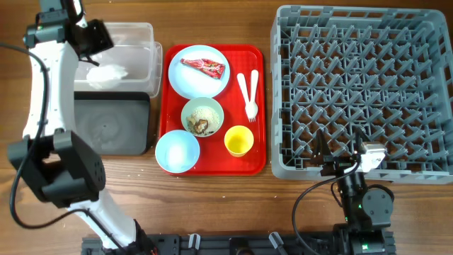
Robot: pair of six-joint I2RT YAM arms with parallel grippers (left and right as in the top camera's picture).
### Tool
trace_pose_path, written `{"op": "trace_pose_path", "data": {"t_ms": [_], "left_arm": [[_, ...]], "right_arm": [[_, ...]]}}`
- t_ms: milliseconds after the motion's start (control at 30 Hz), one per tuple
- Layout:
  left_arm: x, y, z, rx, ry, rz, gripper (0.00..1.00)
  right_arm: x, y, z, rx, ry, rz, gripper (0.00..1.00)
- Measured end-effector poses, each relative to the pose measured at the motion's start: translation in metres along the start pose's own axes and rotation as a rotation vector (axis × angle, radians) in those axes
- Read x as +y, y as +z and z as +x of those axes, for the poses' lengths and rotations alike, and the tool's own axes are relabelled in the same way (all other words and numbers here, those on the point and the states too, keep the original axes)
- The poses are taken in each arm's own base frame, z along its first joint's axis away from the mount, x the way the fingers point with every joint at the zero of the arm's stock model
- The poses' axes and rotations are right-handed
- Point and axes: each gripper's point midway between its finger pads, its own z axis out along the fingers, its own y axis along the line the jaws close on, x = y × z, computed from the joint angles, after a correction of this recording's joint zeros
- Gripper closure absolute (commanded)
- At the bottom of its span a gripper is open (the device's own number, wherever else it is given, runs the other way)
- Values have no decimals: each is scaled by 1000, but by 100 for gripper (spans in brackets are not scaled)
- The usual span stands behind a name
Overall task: Sort waste into correct bins and load items into the dishwasher rack
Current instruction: 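Carry the tissue left and release it into the clear bin, then return the left gripper to the plate and grasp the red wrapper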
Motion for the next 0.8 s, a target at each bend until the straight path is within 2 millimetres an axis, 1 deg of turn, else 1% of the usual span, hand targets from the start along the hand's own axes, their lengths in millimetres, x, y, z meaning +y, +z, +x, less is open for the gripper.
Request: {"op": "trace_pose_path", "data": {"t_ms": [67, 167, 233, 333, 400, 467, 500, 567, 633, 700, 767, 800], "left_arm": [[0, 3, 1, 6, 6, 0, 5], [-4, 2, 1, 4, 11, 4, 5], [-8, 2, 3, 6, 18, 8, 8], [-22, -4, 6, 8, 34, 25, 14], [-39, -13, 10, 10, 61, 52, 14], [-65, -27, 15, 1, 105, 88, 16], [-83, -36, 18, -7, 134, 112, 16], [-124, -51, 28, -22, 195, 167, 15], [-159, -60, 40, -25, 225, 209, 14], [-191, -62, 57, -18, 223, 229, 14], [-210, -56, 68, -7, 196, 234, 14], [-219, -48, 74, 3, 173, 232, 14]], "right_arm": [[0, 0, 0, 0, 0, 0, 0], [0, 0, 0, 0, 0, 0, 0], [0, 0, 0, 0, 0, 0, 1], [0, 0, 0, 0, 0, 0, 0], [0, 0, 0, 0, 0, 0, 0], [0, 0, 0, 0, 0, 0, 0], [0, 0, 0, 0, 0, 0, 0], [0, 0, 0, 0, 0, 0, 0], [0, 0, 0, 0, 0, 0, 0], [0, 0, 0, 0, 0, 0, 0], [0, 0, 0, 0, 0, 0, 0], [0, 0, 0, 0, 0, 0, 0]]}}
